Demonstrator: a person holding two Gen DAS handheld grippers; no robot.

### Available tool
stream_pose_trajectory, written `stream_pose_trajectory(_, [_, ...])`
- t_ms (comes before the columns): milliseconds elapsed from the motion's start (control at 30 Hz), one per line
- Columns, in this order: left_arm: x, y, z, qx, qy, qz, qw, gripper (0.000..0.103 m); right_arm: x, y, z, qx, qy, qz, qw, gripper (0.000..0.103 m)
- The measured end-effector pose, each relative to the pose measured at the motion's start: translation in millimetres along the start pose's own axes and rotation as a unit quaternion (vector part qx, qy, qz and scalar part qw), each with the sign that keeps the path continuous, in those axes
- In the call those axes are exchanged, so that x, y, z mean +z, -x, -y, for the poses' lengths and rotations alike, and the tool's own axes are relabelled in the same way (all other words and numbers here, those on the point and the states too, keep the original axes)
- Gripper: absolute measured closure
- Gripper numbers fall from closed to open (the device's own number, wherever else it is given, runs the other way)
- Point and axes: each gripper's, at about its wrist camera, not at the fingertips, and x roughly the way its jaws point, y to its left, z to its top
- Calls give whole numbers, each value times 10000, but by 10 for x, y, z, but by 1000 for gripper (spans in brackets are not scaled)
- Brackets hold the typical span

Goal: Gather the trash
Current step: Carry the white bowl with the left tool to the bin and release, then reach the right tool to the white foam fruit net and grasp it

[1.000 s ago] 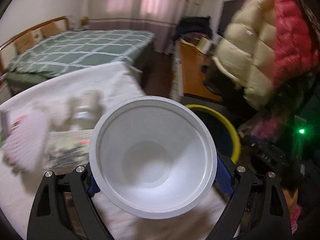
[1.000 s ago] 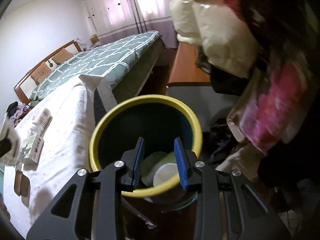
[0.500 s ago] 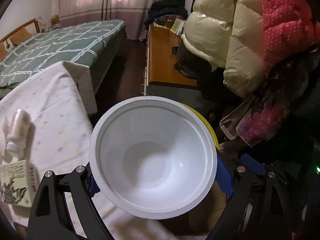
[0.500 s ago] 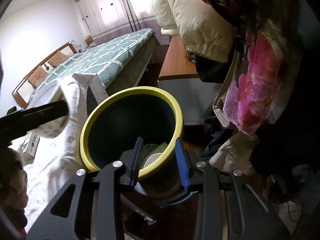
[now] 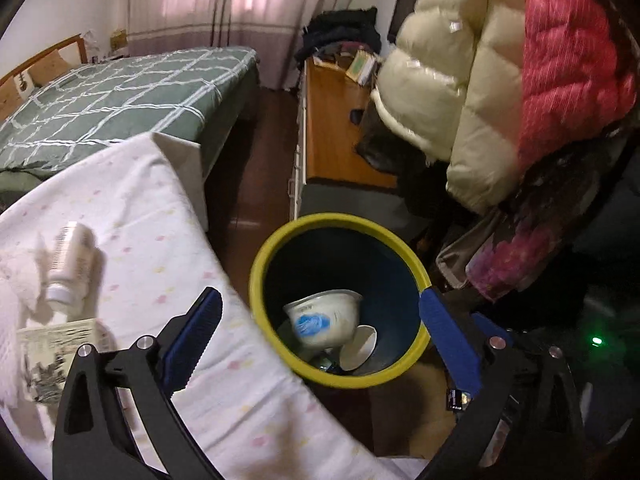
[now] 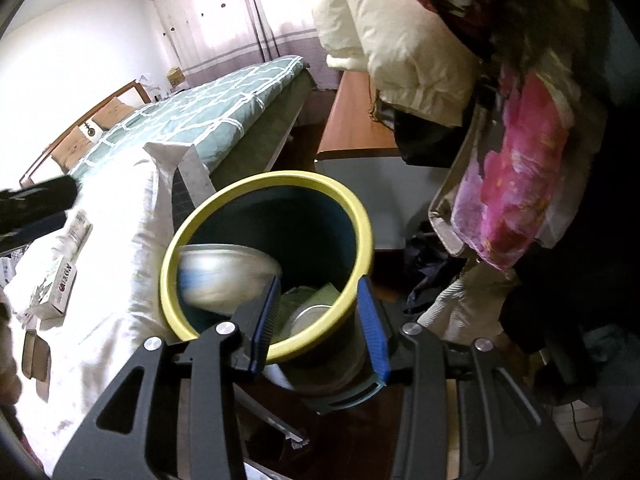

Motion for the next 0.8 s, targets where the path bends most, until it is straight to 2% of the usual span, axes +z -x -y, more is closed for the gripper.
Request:
stream_pose_trajectory(67, [-21, 186, -106, -50, 75, 150, 9998, 6, 15, 17, -62, 7, 41, 26, 10000, 64])
stream_pose_trajectory(167, [-104, 487, -341, 80, 232, 417, 9988, 5, 27, 44, -176, 20, 142, 56, 9999, 63])
stream_pose_trajectory(267, [-251, 779, -628, 408, 396, 658, 9962, 5, 42, 30, -320, 55, 253, 40, 9997, 63])
stream_pose_trajectory(367, [-445, 1079, -979, 892, 651, 919, 9896, 5, 59, 6, -493, 111, 398, 24, 9991, 63])
stream_pose_trajectory(500, [-776, 1478, -1520, 1688, 1122, 1225, 9716, 5, 89, -36, -819, 245, 631, 8, 9977, 63])
stream_pose_trajectory(633, [-1129, 1760, -2068, 2318, 1571, 1311, 9510, 5, 93, -92, -1219, 459, 874, -3, 9951, 63])
stream_pose_trajectory(800, [-1529, 1924, -2697, 2839, 1985, 1219, 9301, 5, 56, -202, -1899, 828, 1297, -49, 9881, 63])
